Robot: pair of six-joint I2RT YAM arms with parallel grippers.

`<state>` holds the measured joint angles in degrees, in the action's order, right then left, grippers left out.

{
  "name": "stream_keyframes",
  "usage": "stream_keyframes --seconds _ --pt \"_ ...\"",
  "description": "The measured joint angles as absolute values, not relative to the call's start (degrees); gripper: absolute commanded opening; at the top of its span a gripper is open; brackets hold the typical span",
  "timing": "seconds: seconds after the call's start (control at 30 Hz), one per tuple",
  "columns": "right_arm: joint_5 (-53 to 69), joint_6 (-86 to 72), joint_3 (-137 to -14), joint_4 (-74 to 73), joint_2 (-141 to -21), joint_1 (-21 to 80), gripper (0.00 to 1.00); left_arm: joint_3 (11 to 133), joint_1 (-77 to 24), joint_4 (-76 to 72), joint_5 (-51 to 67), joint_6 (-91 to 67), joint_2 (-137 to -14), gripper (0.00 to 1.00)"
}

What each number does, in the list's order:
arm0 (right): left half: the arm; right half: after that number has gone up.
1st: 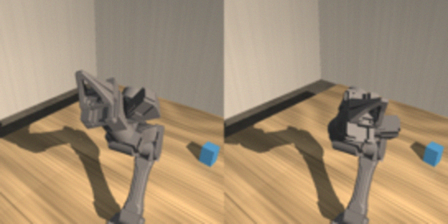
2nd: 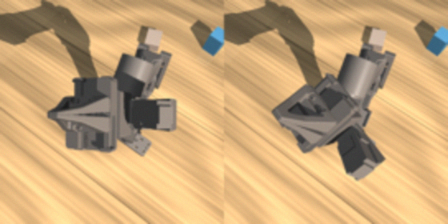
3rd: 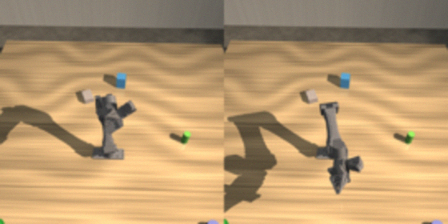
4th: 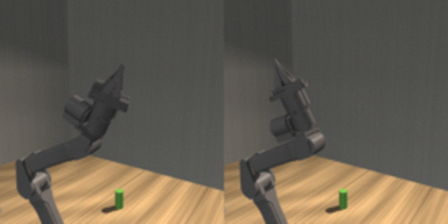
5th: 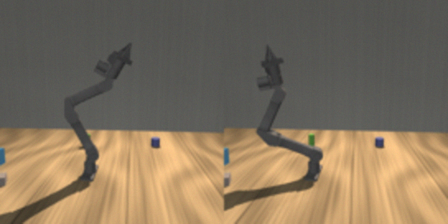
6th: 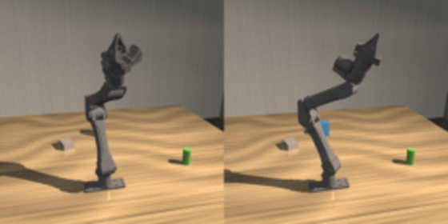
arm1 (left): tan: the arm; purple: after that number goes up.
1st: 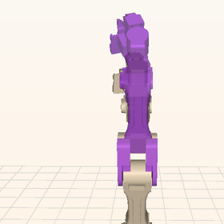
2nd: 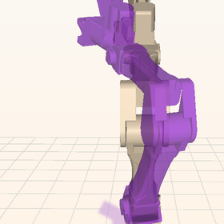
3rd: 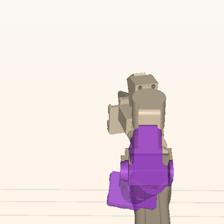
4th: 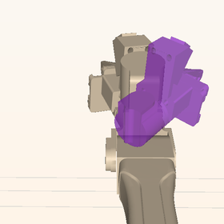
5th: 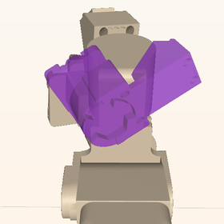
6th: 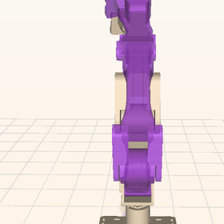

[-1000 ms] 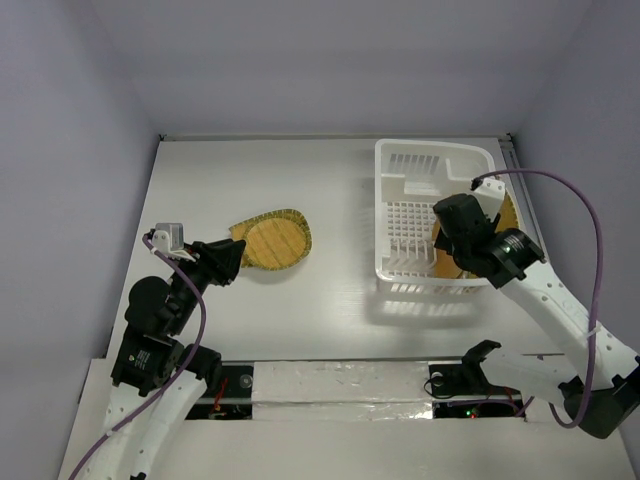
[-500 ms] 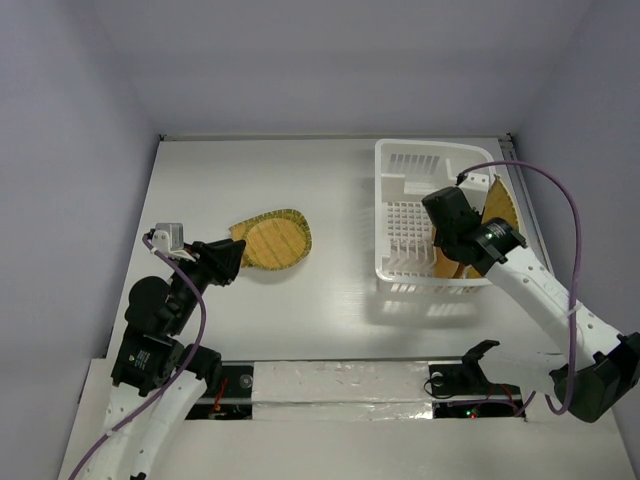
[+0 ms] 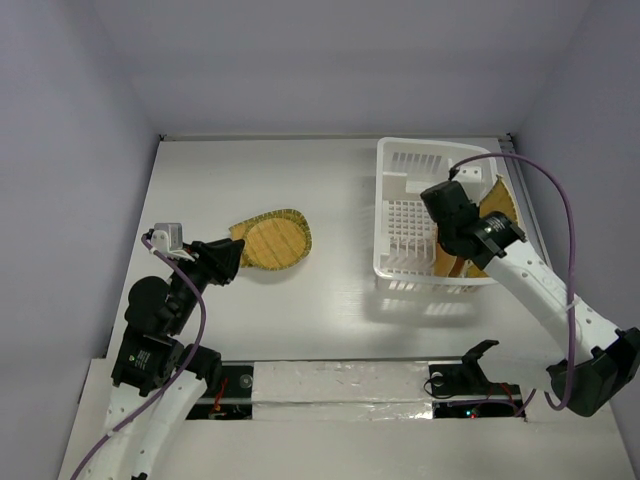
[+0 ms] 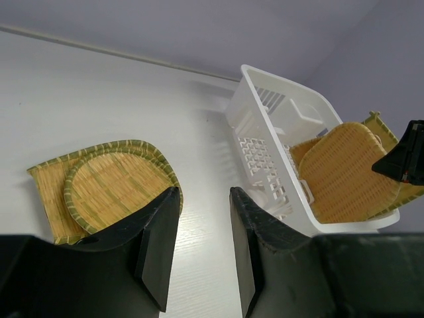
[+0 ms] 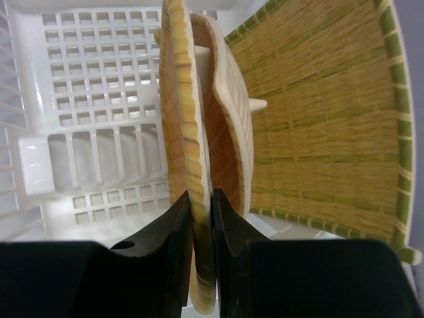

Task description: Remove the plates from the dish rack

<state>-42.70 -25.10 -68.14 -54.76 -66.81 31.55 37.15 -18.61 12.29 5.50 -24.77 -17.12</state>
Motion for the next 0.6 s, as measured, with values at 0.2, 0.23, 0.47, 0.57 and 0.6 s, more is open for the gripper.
stream_keyframes --seconds 0.2,0.23,0.47,0.57,0.6 --pt "-43.3 -21.7 -71.0 -55.9 -66.8 31.6 0.0 37.1 -18.6 12.3 5.5 -24.8 -17.1 0.34" --pt "-43.3 -21.1 -71.7 -56.1 -66.8 31.6 0.0 37.1 -18.6 12.3 5.5 -24.8 -17.1 0.34" --pt "-44.4 -18.8 -77.4 -56.4 -65.6 31.6 0.0 37.1 -18.6 12.3 5.5 -24.8 -17.1 0.34" --pt "-45.0 -18.4 -81.0 -56.4 -64.2 31.6 0.0 37.1 -18.6 12.3 5.5 -24.8 -17.1 0.34" --pt "-45.1 -18.3 -82.3 -56.3 -63.6 31.6 0.0 37.1 -18.6 12.3 5.5 -24.8 -17.1 0.34"
